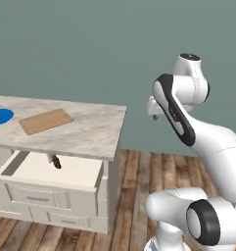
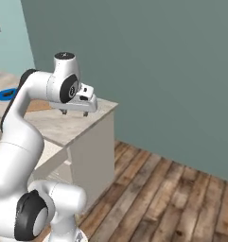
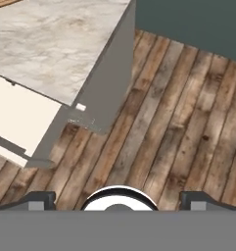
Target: Pick up the knife from the drawer and place it on the cutting board. Then place the meat from the plate to the cutting board.
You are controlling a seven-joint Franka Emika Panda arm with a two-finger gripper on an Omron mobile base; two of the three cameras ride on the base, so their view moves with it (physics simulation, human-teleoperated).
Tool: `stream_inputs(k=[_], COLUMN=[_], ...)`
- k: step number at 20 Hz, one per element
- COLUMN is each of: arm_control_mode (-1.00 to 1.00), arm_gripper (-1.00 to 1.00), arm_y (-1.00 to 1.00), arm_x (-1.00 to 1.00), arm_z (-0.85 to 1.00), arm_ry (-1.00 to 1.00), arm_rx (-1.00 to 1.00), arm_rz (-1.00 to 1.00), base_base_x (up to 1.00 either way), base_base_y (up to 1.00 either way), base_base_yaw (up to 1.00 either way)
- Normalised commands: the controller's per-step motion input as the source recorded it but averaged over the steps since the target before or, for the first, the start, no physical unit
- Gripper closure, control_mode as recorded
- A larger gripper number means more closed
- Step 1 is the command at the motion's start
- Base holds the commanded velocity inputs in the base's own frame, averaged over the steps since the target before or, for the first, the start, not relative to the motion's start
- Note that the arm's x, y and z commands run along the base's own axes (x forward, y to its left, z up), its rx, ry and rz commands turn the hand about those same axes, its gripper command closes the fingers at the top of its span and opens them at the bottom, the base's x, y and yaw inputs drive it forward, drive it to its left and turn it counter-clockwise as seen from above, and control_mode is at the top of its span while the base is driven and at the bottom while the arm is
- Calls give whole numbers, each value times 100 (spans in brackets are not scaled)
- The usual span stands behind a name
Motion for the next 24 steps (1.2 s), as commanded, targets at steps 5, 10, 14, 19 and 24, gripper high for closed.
stream_inputs(k=[5,10,14,19,24], arm_control_mode=[100,100,100,100,100], arm_gripper=[-100,-100,-100,-100,-100], arm_y=[0,0,0,0,0], arm_x=[0,0,0,0,0], arm_z=[0,0,0,0,0], arm_ry=[0,0,0,0,0], arm_rx=[0,0,0,0,0], arm_rz=[0,0,0,0,0], base_base_x=[51,69,74,70,47], base_base_y=[0,-1,-23,-11,-14], base_base_yaw=[39,35,41,41,48])
